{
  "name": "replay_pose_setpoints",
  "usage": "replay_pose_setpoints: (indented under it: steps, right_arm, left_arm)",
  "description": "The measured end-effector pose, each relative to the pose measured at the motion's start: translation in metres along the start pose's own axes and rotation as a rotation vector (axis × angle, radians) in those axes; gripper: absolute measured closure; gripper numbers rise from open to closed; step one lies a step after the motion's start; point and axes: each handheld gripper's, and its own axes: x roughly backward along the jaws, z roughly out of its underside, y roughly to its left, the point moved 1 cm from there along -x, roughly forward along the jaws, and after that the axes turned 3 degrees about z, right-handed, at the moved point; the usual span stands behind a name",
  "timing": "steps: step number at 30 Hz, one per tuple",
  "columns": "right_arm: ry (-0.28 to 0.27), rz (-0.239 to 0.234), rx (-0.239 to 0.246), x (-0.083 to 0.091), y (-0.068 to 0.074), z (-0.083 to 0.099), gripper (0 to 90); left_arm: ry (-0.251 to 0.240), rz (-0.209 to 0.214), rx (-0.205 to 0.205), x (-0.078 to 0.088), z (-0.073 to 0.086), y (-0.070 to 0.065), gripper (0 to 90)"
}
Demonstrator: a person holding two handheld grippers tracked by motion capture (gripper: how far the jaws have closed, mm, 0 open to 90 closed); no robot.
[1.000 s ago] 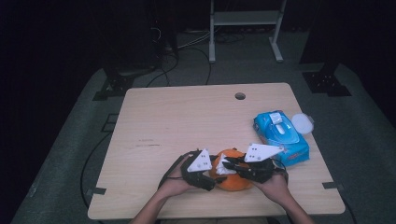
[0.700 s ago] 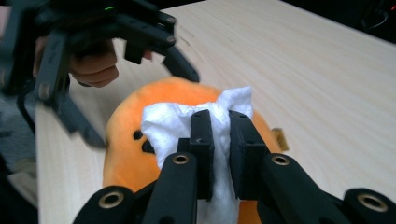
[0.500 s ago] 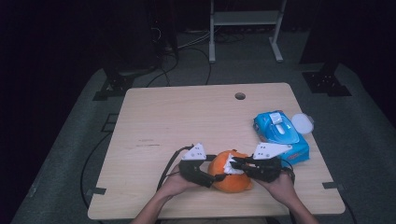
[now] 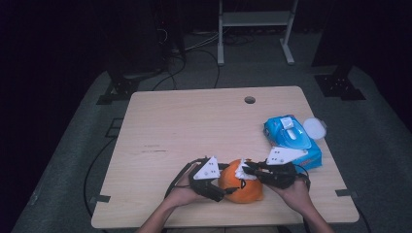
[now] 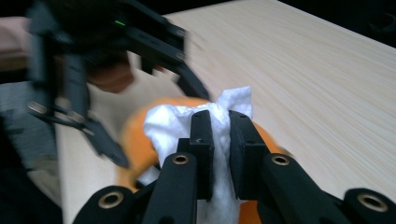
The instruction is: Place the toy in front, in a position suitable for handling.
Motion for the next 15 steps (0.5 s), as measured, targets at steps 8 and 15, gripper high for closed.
replay_pose_setpoints:
  steps: [8, 15]
  right_arm:
    - [0.006, -0.011, 0.049, -0.006, 0.005, -0.006, 79.7]
    - [0.006, 0.014, -0.011, 0.003, -0.005, 0.003, 79.9]
  left_arm:
    - [0.017, -0.004, -0.092, 0.003, 0.002, -0.005, 30.7]
    - [-0.017, 0.077, 0.222, -0.003, 0.003, 0.01, 12.5]
